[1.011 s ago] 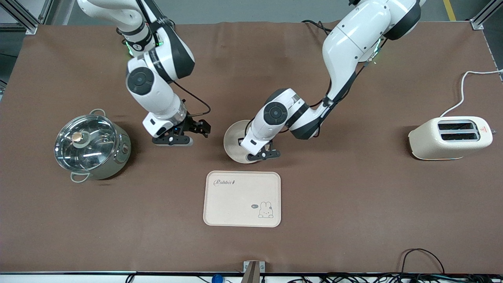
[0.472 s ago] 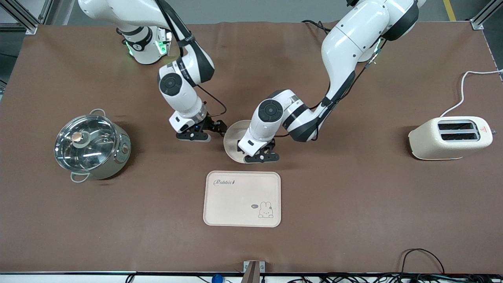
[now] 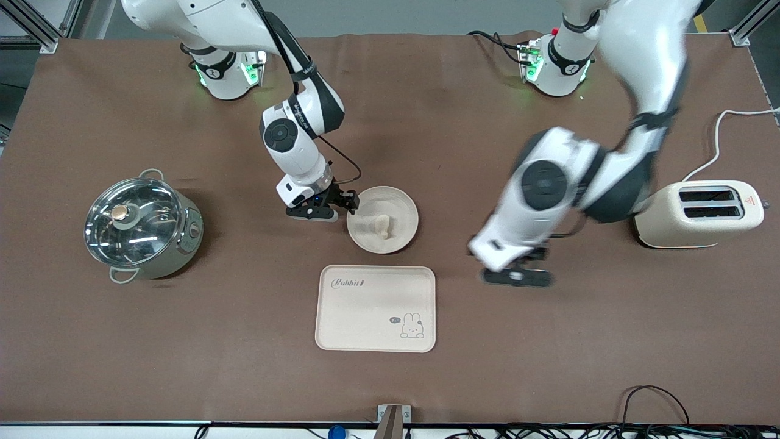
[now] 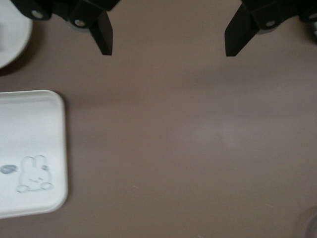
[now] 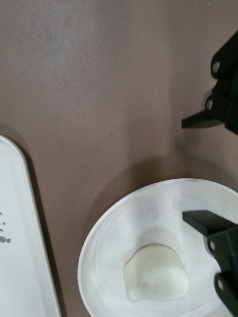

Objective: Place bun in plate and plate on tray
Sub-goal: 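Release the bun, withdraw the left gripper while the right gripper reaches the plate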

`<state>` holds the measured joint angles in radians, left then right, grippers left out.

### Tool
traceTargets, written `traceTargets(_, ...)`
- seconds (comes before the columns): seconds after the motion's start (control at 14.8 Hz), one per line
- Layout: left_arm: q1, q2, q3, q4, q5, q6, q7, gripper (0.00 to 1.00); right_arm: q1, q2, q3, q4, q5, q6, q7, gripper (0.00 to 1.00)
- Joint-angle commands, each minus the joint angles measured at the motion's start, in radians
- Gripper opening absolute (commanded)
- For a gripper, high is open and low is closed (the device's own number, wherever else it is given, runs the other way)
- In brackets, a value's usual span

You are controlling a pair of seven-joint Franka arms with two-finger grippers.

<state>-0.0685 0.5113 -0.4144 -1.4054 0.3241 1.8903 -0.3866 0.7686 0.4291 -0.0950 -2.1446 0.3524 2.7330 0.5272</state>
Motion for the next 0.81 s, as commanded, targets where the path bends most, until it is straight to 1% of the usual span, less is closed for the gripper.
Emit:
traceTargets(0.0, 0.068, -0.100, -0.015, -0.049, -0.012, -0.063, 0.112, 1.00, 0.009, 0.028, -0.003, 0.022, 0.025, 0.008, 0.008, 0.59)
traceTargets(0.13, 0.116, -0.161, -0.012, -0.050, -0.084, -0.118, 0.196, 1.00, 0.020, 0.054, -0.002, 0.037, 0.026, 0.010, 0.008, 0.56)
traceTargets(0.2, 0.134, -0.209, 0.002, -0.056, -0.123, -0.141, 0.237, 1.00, 0.024, 0.068, -0.002, 0.046, 0.028, 0.010, 0.010, 0.56)
traceTargets(0.34, 0.122, -0.292, 0.087, -0.085, -0.187, -0.148, 0.281, 1.00, 0.026, 0.074, -0.002, 0.051, 0.030, 0.010, 0.010, 0.54)
traceTargets(0.4, 0.105, -0.328, 0.118, -0.089, -0.218, -0.157, 0.285, 1.00, 0.026, 0.074, -0.002, 0.052, 0.030, 0.010, 0.010, 0.54)
traceTargets(0.47, 0.078, -0.373, 0.184, -0.090, -0.258, -0.180, 0.288, 1.00, 0.026, 0.074, -0.002, 0.052, 0.030, 0.010, 0.010, 0.51)
traceTargets(0.54, 0.020, -0.414, 0.266, -0.101, -0.302, -0.210, 0.298, 1.00, 0.026, 0.077, -0.002, 0.052, 0.030, 0.010, 0.010, 0.47)
traceTargets(0.61, -0.031, -0.471, 0.349, -0.143, -0.325, -0.220, 0.331, 1.00, 0.029, 0.082, -0.002, 0.057, 0.030, 0.011, 0.010, 0.37)
traceTargets(0.67, -0.057, -0.528, 0.403, -0.194, -0.327, -0.215, 0.380, 1.00, 0.035, 0.086, -0.002, 0.058, 0.031, 0.013, 0.011, 0.26)
traceTargets(0.74, -0.059, -0.560, 0.428, -0.234, -0.329, -0.208, 0.425, 1.00, 0.041, 0.088, -0.002, 0.060, 0.049, 0.013, 0.014, 0.15)
